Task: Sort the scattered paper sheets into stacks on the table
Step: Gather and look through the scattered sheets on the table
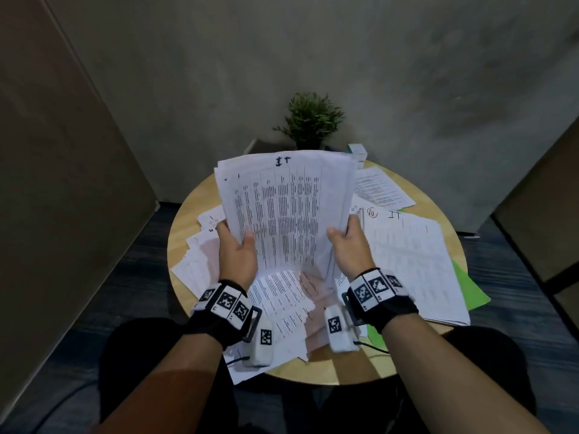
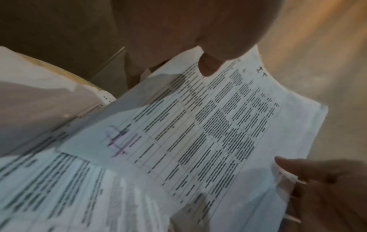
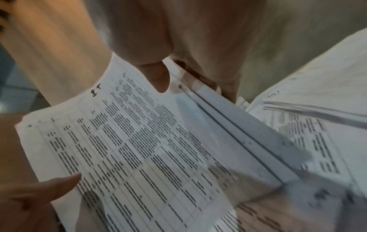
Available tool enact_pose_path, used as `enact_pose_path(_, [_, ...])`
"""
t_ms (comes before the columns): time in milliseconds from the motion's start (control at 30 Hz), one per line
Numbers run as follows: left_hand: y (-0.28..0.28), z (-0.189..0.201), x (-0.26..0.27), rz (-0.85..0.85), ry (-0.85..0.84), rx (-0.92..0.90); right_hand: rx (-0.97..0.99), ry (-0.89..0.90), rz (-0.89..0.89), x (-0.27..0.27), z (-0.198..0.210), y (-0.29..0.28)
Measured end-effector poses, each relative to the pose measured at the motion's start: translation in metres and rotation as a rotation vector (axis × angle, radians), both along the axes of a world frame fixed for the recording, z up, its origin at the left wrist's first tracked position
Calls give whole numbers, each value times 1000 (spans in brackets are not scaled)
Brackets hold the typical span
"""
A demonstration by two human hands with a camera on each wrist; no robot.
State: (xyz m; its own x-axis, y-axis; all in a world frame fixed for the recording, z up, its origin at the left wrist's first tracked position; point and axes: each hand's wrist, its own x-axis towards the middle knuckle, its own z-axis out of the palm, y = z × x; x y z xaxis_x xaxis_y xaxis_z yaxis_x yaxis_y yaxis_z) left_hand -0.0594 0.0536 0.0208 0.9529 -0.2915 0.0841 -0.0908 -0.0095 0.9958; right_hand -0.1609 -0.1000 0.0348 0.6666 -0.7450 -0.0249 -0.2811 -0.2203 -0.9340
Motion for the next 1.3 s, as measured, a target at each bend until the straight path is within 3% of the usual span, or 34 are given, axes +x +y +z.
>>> enact_pose_path(100, [0,-3,-1,17,12,45,3,62,-8,6,-6,4])
enact_pose_path(367, [-3,17,0,37,5,-116,36,-186,-43,8,15,-1])
enact_pose_path(567, [-1,-29,-4,-13,126,120,-7,144,17,2,-30,4])
enact_pose_path(800, [-18,-28,-12,10,90,341,-45,172,-1,-4,-32,-18])
enact_pose_path(1067, [-102,-32,-42,-208,38,402,-80,361,-209,-67,-30,-102])
enact_pose_path(1300, [-178,-43,-87,-413,6,600,-116,611,-398,-126,-48,-168])
